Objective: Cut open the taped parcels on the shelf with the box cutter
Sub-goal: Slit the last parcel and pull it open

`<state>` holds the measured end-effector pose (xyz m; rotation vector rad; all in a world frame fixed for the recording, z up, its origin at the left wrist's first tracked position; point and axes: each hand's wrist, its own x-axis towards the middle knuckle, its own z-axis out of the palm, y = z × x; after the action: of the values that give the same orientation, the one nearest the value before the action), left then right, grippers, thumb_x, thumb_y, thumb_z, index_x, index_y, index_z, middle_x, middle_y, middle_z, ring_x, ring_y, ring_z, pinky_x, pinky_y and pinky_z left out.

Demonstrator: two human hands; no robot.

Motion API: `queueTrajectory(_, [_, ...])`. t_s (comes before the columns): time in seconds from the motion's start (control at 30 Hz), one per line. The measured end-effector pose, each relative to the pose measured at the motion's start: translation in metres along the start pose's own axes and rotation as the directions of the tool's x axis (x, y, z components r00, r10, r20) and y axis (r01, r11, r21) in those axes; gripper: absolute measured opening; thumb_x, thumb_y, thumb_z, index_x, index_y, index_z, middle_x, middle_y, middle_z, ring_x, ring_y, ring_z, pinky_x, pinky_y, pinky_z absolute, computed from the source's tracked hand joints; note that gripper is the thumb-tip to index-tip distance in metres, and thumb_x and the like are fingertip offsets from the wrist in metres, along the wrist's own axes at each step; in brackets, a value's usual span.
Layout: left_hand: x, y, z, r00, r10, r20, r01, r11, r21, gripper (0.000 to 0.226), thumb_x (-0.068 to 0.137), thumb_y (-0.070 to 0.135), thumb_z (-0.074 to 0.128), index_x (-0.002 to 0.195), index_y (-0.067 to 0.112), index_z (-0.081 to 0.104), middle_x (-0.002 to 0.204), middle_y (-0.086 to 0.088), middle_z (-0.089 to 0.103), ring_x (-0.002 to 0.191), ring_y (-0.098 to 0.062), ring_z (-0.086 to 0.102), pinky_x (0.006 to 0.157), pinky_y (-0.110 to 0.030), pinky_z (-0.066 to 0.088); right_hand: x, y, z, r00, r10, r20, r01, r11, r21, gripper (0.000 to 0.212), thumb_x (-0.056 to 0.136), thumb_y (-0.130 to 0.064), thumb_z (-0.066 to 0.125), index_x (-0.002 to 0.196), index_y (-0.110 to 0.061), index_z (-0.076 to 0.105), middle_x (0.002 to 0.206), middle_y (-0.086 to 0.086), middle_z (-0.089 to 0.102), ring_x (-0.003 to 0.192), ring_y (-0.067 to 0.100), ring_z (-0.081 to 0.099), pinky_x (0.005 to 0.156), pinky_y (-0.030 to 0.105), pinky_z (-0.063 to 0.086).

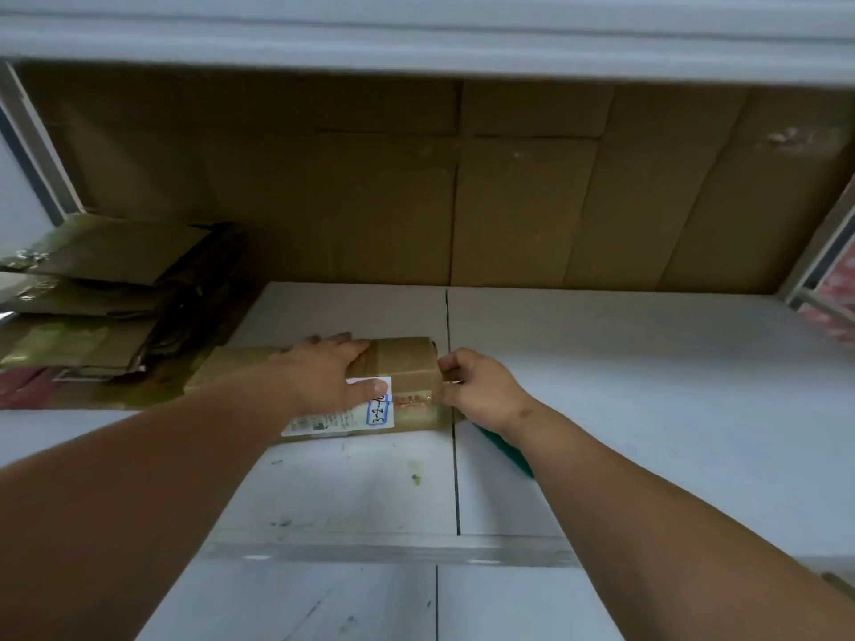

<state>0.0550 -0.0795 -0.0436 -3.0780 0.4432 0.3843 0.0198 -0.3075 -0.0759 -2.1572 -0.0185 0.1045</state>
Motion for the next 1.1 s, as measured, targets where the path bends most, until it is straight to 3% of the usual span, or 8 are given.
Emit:
queueTrajectory(0.07, [0.004,0.001,0.003,1.000,-0.009,-0.012,0.009,1.000,0.024,0.085,0.076,0.086,0.017,0.150,0.049,0.002,0.163,0.009,0.014,0.147,-0.031,0.019,0.111,-0.060,0.029,-0.003,0.010,-0.006,0.995,0.036,-0.096,-0.041,0.998,-0.051,0.027,0.088,-0.017,0.061,0.115,-0.019,0.063,0.115,0.002,0.064,0.100,0.020,0.063,0.080,0.021,0.053])
queueTrajectory(0.13, [0.005,-0.002,0.004,1.000,-0.007,-0.009,0.007,1.000,0.031,0.085,0.068,0.088,0.007,0.146,0.057,-0.005,0.163,0.011,0.012,0.148,-0.030,0.018,0.110,-0.060,0.030,-0.007,0.025,-0.014,0.985,0.074,-0.158,-0.117,0.952,-0.285,0.036,0.089,-0.033,0.061,0.124,-0.022,0.059,0.124,0.002,0.057,0.113,0.024,0.055,0.091,0.028,0.047])
queueTrajectory(0.3, [0.009,-0.003,0.011,0.999,-0.007,-0.033,0.008,0.999,0.042,0.087,0.065,0.091,0.007,0.146,0.059,-0.002,0.162,0.011,0.016,0.146,-0.030,0.022,0.107,-0.062,0.033,-0.019,0.053,-0.019,0.993,0.094,-0.068,-0.115,0.775,-0.622,0.060,0.087,-0.059,0.057,0.137,-0.028,0.049,0.130,0.003,0.048,0.121,0.026,0.044,0.097,0.038,0.042])
queueTrajectory(0.5, [0.008,-0.004,0.021,0.999,-0.011,-0.044,0.011,1.000,0.009,0.088,0.067,0.091,0.012,0.147,0.057,-0.001,0.163,0.011,0.011,0.148,-0.028,0.015,0.112,-0.063,0.025,-0.014,0.053,-0.029,0.996,0.061,0.060,-0.007,0.758,-0.652,0.013,0.091,-0.033,0.049,0.094,-0.021,0.053,0.099,0.001,0.048,0.083,0.021,0.051,0.071,0.032,0.044])
queueTrajectory(0.63, [0.004,0.001,0.024,0.997,-0.049,-0.067,0.046,0.998,-0.046,0.085,0.072,0.088,0.025,0.149,0.054,0.009,0.161,0.006,0.021,0.146,-0.028,0.020,0.113,-0.061,0.023,-0.011,0.054,-0.043,0.997,0.070,-0.021,-0.070,0.824,-0.562,0.025,0.099,-0.026,0.038,0.076,-0.015,0.041,0.077,-0.001,0.043,0.071,0.021,0.046,0.054,0.030,0.030])
queueTrajectory(0.77, [0.006,0.013,0.022,0.995,-0.046,-0.086,0.039,0.996,-0.077,0.080,0.084,0.076,0.040,0.152,0.041,0.015,0.162,0.008,0.013,0.148,-0.025,0.012,0.115,-0.064,0.013,-0.022,0.046,-0.046,0.998,-0.029,0.055,0.047,0.928,-0.369,0.019,0.102,-0.021,0.034,0.095,-0.009,0.047,0.088,0.009,0.056,0.084,0.030,0.059,0.063,0.033,0.043])
queueTrajectory(0.87, [0.004,0.016,0.026,0.991,-0.085,-0.106,0.069,0.988,-0.140,0.090,0.073,0.085,0.029,0.150,0.040,0.021,0.157,0.002,0.027,0.143,-0.026,0.026,0.114,-0.061,0.018,-0.033,0.041,-0.043,0.981,-0.097,0.168,0.144,0.943,-0.300,0.020,0.105,-0.026,0.031,0.107,-0.014,0.047,0.099,0.014,0.061,0.087,0.034,0.063,0.077,0.043,0.052])
queueTrajectory(1.1, [0.002,0.016,0.029,0.990,-0.073,-0.123,0.061,0.993,-0.099,0.093,0.068,0.086,0.017,0.150,0.041,0.020,0.159,0.005,0.024,0.144,-0.023,0.023,0.114,-0.062,0.017,-0.029,0.048,-0.042,0.957,-0.212,0.198,0.274,0.885,-0.376,0.018,0.104,-0.026,0.033,0.108,-0.021,0.049,0.077,-0.003,0.052,0.071,0.020,0.050,0.057,0.031,0.035])
